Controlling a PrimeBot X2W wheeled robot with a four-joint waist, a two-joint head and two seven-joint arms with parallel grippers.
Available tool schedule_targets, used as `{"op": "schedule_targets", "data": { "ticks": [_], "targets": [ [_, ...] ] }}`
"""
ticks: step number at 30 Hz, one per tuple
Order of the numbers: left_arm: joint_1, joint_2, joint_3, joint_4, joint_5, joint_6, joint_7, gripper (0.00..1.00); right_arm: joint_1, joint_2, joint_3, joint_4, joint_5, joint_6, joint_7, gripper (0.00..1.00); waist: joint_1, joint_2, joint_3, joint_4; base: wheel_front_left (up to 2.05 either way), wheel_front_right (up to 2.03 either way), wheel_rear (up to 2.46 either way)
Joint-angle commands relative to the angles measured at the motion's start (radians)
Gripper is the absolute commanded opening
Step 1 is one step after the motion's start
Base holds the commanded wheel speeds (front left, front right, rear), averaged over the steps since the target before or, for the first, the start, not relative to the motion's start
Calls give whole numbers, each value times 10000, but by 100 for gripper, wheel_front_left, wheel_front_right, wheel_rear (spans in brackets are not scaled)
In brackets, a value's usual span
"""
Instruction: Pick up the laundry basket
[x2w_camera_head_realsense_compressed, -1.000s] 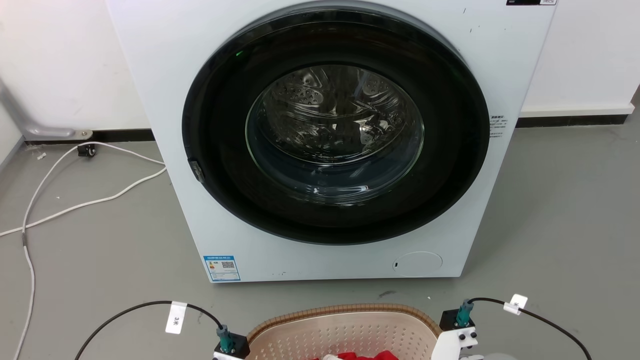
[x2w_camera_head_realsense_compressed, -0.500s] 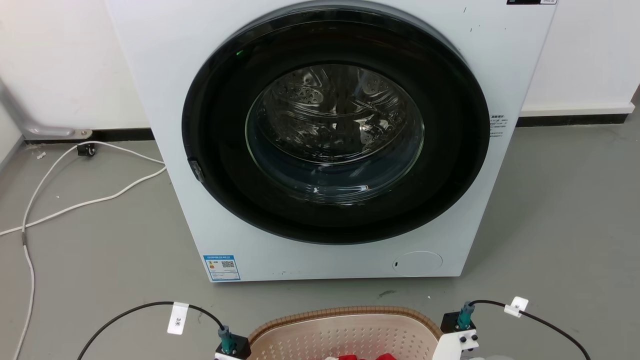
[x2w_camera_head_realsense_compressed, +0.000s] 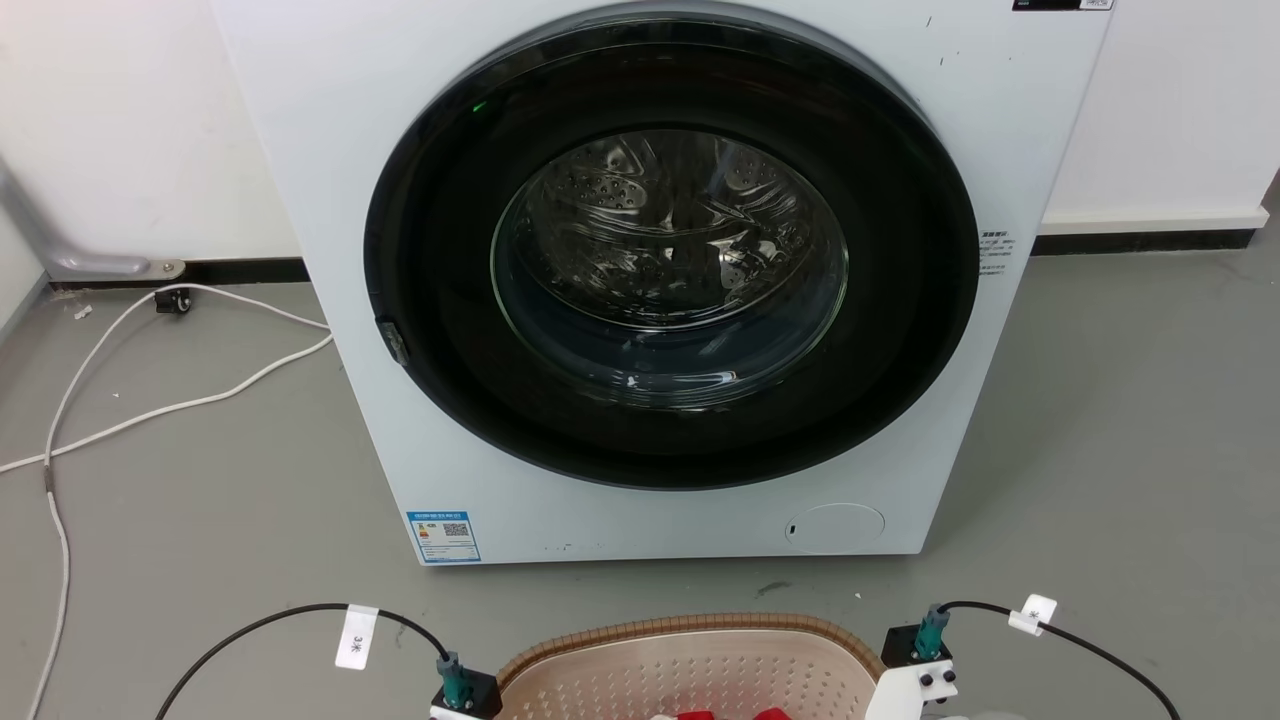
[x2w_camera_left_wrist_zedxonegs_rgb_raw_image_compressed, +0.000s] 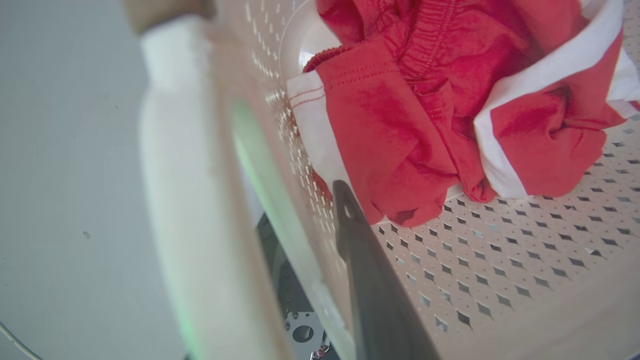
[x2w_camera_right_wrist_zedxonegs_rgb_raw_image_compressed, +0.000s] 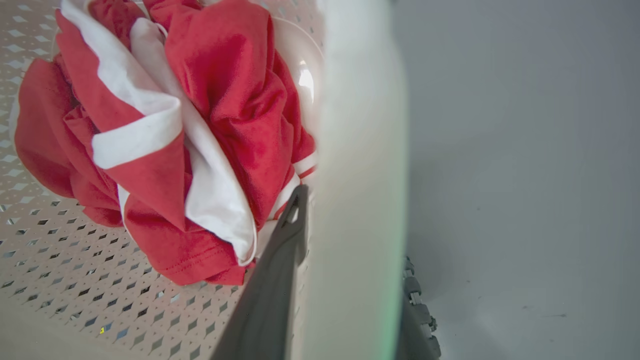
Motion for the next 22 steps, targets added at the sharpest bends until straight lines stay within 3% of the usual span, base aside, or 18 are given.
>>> {"op": "schedule_targets", "data": {
  "ticks": [1, 22],
  "targets": [
    [3, 54, -100, 31, 133, -43, 73, 0, -191, -110, 117, 41, -75, 32, -14, 0, 0, -1, -2, 0, 0, 0, 0],
    [32, 58, -99, 114, 67, -43, 124, 0, -197, -113, 271, 130, 102, 30, 0, 0, 0, -1, -5, 18, 0, 0, 0]
  ]
}}
